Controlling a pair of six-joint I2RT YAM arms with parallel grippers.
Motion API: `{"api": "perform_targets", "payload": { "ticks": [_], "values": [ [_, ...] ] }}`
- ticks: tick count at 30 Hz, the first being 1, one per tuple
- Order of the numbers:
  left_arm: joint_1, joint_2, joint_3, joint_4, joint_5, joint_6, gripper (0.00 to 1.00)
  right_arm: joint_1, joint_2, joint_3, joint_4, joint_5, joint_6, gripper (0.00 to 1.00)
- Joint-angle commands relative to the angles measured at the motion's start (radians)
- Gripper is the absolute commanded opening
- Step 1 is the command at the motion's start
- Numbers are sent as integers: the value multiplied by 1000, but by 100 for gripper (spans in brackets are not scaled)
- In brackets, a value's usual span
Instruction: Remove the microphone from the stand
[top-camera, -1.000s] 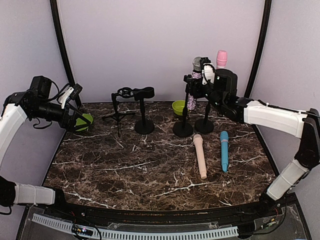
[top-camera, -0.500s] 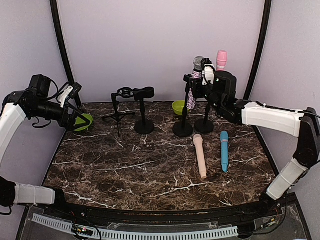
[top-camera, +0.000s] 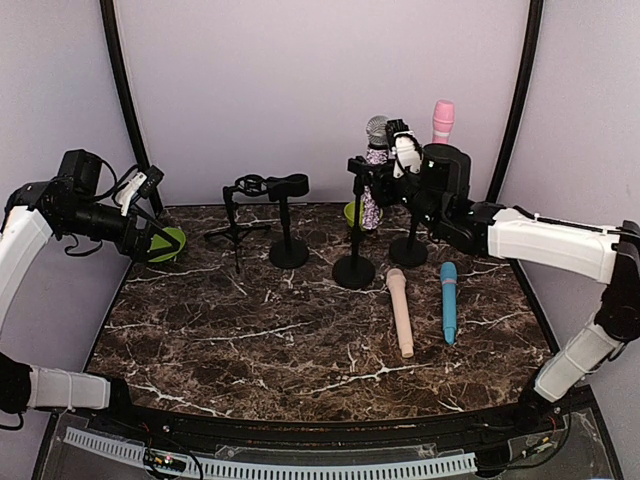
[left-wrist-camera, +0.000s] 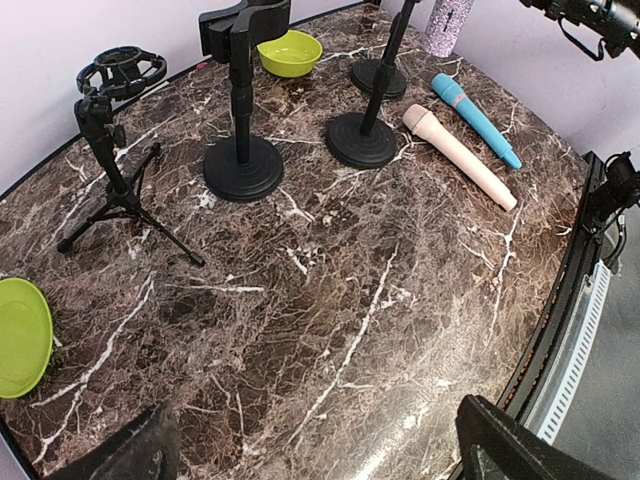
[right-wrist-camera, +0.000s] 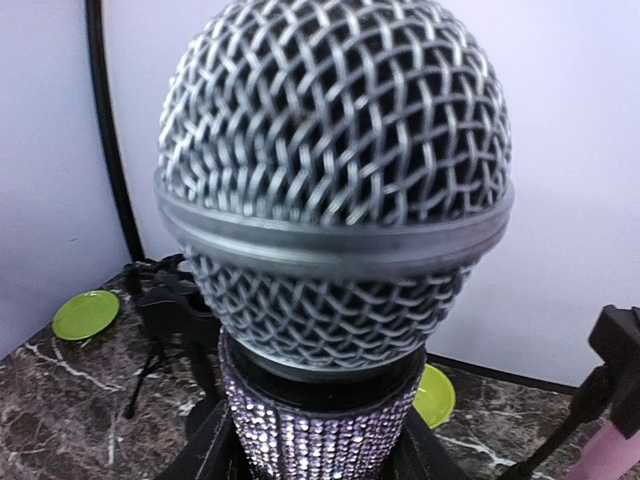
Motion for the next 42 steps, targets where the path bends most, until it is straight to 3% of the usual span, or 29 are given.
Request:
{"api": "perform_targets", "payload": {
  "ticks": [1,11,21,30,35,36,38,42],
  "values": [
    [5,-25,25,-13,21,19,99,83,-104,5,103,-53,3,17],
    [5,-89,-13,-5,116,63,99,288,-157,-105,151,-117,50,17],
    [5,-184,-115,122,271,64,99,436,-85,-79,235,-114,38,17],
    [0,-186,-153,221,434,34,99,503,-47,-79,245,-114,38,17],
    [-80,-160,-182,322,442,23,99,504,-77,-109,244,-113,38,17],
    [-110,-142,-172,328,431,36,99,505,-86,-114,240,-113,26,60],
    [-179,-93,-140,318,400,75,99,505,-99,-113,225,-129,26,78],
    [-261,15,-74,329,359,102,99,502,-114,-85,153,-154,20,87]
  ]
}}
